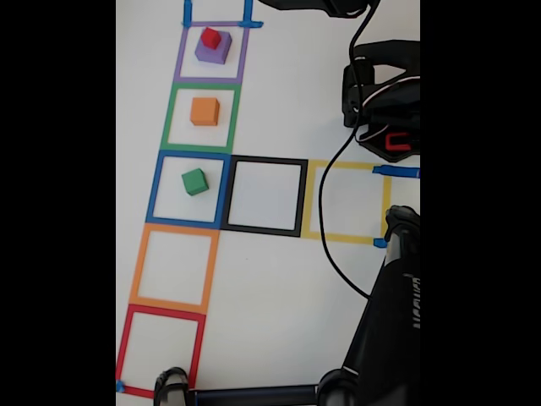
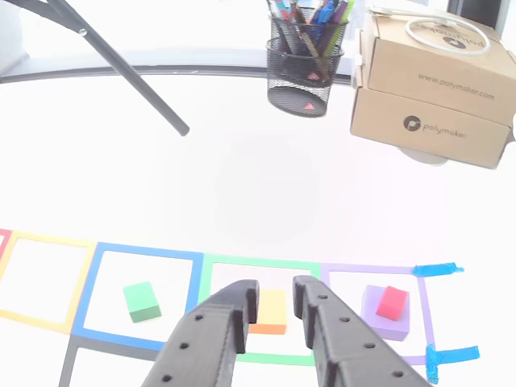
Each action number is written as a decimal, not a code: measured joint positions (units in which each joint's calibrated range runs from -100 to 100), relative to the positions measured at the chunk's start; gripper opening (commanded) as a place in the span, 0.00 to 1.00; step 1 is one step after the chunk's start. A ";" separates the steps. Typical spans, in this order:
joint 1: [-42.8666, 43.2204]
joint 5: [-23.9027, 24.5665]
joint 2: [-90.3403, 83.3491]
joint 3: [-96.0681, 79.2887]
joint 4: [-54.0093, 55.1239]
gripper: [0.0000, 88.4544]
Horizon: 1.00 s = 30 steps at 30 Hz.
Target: Tower of hanoi
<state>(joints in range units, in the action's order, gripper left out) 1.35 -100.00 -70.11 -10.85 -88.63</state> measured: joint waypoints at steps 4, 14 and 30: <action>4.68 0.00 2.53 0.18 -0.48 0.00; 10.77 0.00 10.89 -16.29 8.63 0.06; 15.56 0.36 19.76 -61.80 62.96 0.35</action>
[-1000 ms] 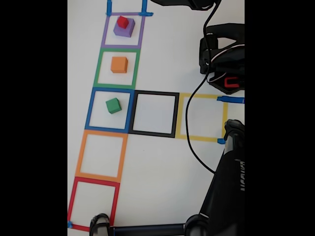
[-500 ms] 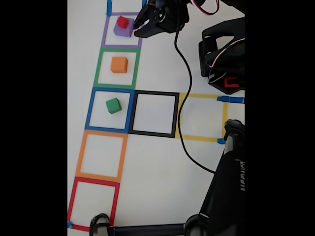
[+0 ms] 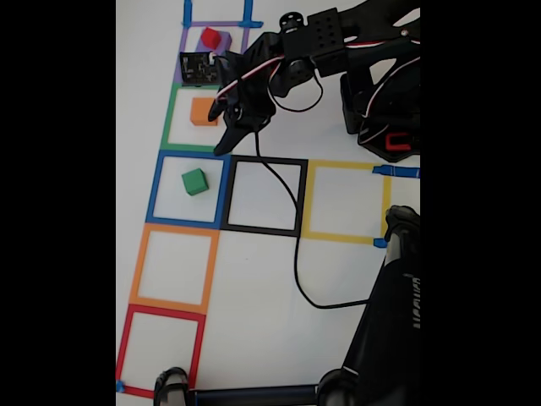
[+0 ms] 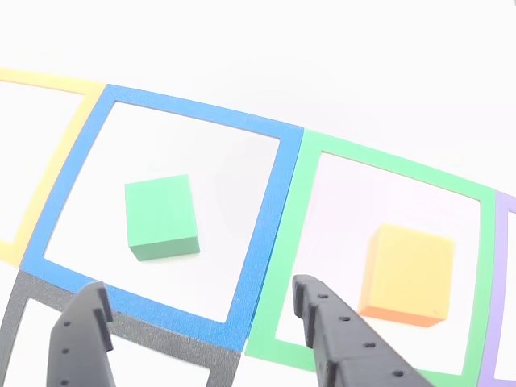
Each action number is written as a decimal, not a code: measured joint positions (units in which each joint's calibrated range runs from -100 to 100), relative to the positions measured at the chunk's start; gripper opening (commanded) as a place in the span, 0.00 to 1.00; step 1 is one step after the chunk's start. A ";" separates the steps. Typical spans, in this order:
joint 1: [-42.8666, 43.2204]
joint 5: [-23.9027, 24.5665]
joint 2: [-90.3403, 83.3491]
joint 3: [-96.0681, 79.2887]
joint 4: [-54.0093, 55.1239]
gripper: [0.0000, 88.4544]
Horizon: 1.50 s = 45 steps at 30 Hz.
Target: Tower of hanoi
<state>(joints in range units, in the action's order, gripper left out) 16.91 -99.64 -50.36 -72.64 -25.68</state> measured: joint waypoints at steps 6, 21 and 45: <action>0.82 0.00 10.05 -9.38 23.38 0.36; 5.73 0.00 40.44 -15.85 68.68 0.36; 8.07 0.00 71.08 0.89 84.80 0.34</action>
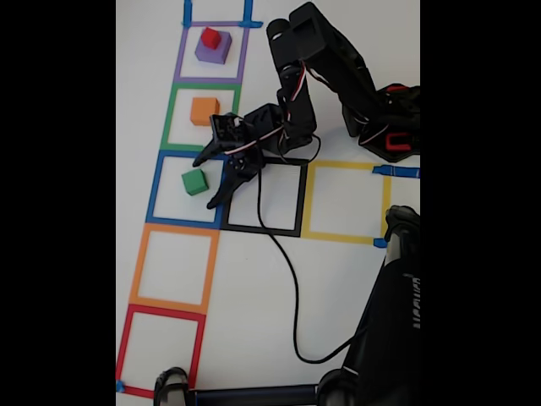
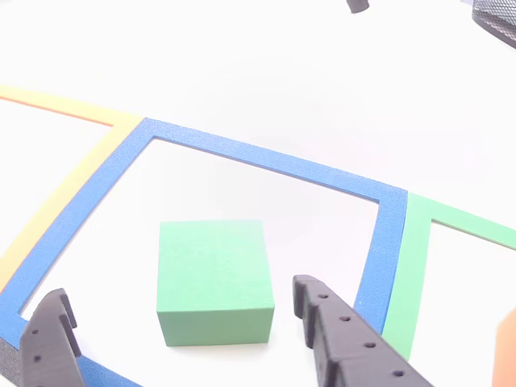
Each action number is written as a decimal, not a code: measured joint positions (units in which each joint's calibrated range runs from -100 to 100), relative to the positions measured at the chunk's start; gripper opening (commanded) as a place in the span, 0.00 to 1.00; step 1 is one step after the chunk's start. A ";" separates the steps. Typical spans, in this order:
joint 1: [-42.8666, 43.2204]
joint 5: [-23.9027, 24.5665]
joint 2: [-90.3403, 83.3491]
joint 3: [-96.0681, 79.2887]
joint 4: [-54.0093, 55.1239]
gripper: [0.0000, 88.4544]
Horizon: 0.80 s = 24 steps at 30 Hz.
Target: Tower of hanoi
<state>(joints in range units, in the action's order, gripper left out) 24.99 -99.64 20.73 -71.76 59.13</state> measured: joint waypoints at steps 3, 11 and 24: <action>0.00 0.00 1.44 1.15 0.32 0.33; 0.00 0.00 3.71 3.28 0.81 0.25; 0.94 0.00 4.56 5.05 0.81 0.06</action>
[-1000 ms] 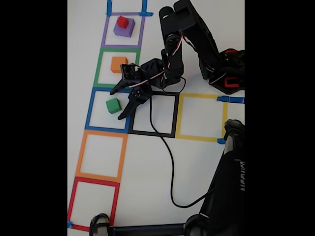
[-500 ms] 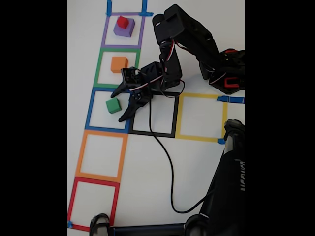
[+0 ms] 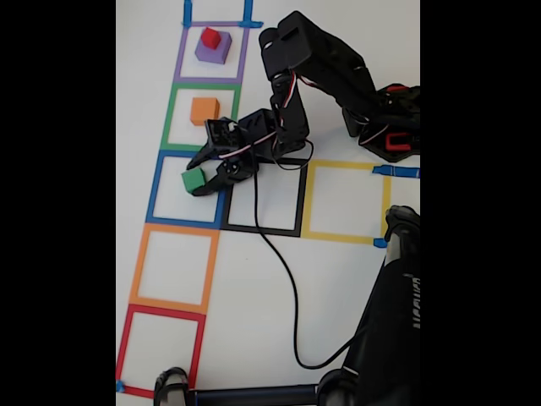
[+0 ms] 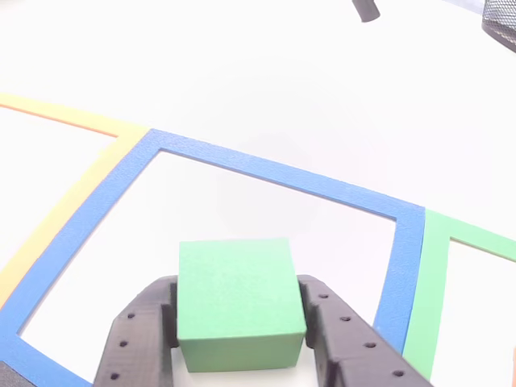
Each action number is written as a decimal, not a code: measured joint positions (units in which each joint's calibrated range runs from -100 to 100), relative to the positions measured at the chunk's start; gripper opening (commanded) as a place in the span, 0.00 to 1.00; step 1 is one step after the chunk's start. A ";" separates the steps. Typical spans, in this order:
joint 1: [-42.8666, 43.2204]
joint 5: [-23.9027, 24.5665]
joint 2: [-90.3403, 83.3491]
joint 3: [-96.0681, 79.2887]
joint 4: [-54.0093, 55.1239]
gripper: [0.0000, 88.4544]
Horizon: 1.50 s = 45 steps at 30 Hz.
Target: Tower of hanoi
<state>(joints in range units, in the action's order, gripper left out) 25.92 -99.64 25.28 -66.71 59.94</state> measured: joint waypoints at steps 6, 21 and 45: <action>0.47 0.00 0.08 0.09 0.16 0.04; 1.99 0.00 -27.78 -3.54 -22.73 0.03; -23.76 -0.36 -87.89 -5.05 -88.11 0.01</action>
<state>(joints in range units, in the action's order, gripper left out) 2.17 -100.00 -62.60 -71.76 -28.17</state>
